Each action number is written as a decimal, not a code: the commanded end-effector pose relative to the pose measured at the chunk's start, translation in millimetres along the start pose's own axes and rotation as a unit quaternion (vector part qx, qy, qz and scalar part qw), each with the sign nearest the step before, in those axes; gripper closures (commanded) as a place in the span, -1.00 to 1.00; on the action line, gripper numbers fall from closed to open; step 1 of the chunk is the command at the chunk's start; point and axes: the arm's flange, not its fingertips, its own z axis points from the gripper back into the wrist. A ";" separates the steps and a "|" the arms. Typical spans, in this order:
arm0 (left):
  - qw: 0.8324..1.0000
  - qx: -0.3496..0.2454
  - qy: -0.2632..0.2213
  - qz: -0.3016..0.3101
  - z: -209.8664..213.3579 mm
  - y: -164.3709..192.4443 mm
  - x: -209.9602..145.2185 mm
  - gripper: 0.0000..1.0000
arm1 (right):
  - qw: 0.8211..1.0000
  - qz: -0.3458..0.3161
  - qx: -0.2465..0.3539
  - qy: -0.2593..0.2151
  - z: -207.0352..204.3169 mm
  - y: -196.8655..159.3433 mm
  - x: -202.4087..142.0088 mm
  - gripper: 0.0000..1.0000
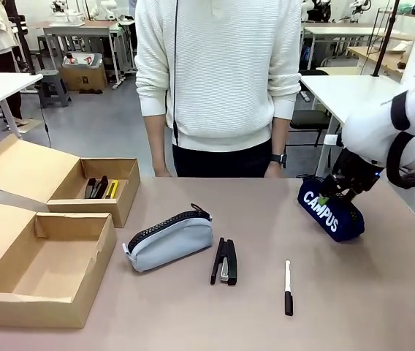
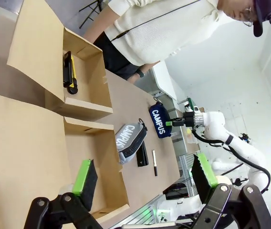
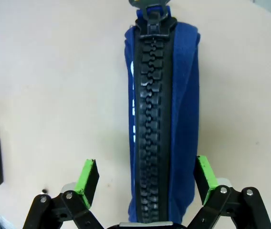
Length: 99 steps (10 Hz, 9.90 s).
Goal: Place items inside the box.
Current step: Pick up a Pencil pouch or Stapler and place it inside the Mailer Box closest to the robot.
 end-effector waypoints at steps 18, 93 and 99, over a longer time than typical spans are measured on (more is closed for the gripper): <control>1.000 -0.012 -0.008 -0.012 -0.9 -1.0 0.5 -1.00 | 0.996 -0.054 0.073 -0.007 27.0 -27.1 -31.2 1.00; 1.000 -0.012 -0.008 -0.012 -0.9 -1.0 0.5 -1.00 | 0.970 -0.059 0.212 0.104 75.5 476.2 -149.9 -1.00; 1.000 -0.012 -0.008 -0.012 -0.9 -1.0 0.5 -1.00 | 0.949 -0.084 0.294 0.072 100.0 413.2 -145.1 -1.00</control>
